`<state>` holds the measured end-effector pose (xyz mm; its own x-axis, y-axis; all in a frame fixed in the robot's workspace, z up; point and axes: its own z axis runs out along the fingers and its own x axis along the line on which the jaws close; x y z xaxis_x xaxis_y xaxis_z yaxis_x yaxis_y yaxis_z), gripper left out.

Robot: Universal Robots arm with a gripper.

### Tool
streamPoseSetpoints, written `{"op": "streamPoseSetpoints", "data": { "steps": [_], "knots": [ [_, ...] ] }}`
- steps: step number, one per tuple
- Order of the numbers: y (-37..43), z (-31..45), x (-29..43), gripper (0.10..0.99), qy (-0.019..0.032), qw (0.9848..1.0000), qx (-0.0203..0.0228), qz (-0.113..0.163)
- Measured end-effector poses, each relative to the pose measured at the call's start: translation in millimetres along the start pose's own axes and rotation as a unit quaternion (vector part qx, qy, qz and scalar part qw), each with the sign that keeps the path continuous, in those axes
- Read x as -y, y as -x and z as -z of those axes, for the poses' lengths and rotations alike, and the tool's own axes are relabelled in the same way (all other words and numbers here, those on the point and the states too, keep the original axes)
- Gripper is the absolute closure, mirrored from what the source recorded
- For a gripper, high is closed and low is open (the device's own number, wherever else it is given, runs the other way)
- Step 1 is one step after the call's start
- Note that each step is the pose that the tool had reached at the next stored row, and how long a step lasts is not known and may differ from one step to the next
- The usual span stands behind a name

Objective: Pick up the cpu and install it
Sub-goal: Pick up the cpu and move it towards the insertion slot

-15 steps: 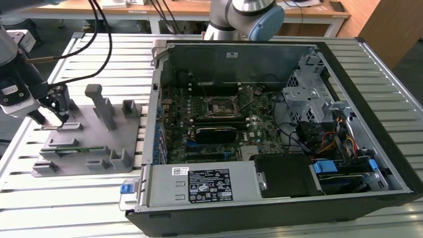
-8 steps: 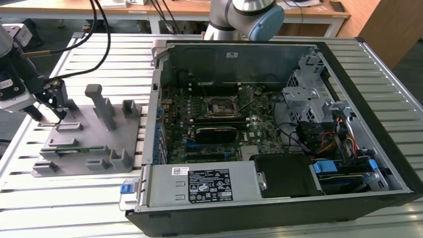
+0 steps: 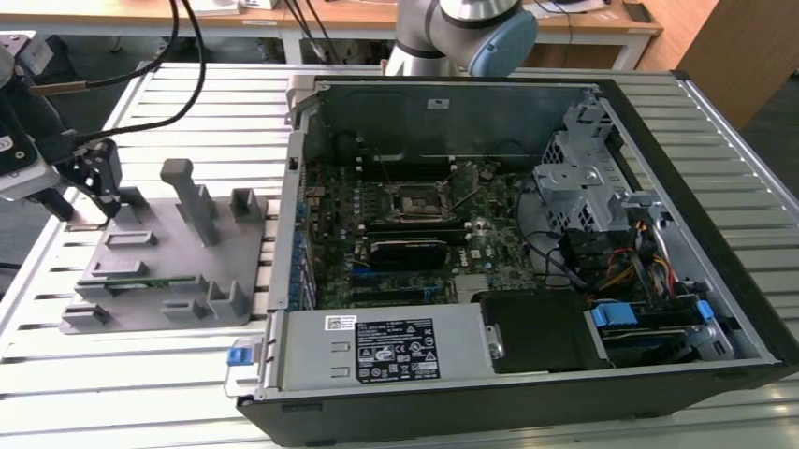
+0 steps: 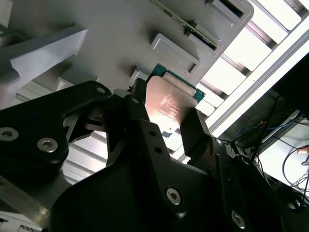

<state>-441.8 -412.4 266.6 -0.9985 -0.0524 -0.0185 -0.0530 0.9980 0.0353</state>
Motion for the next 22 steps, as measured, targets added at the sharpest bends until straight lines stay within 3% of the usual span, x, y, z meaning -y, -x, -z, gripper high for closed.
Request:
{"op": "streamPoseSetpoints", "data": {
  "steps": [16, 22],
  "knots": [
    [0.6, 28.7, -2.8, 0.557, 0.0, 1.0, 0.0, 0.0],
    [1.0, 46.6, -4.4, 0.557, 0.0, 1.0, 0.0, 0.0]
  ]
}}
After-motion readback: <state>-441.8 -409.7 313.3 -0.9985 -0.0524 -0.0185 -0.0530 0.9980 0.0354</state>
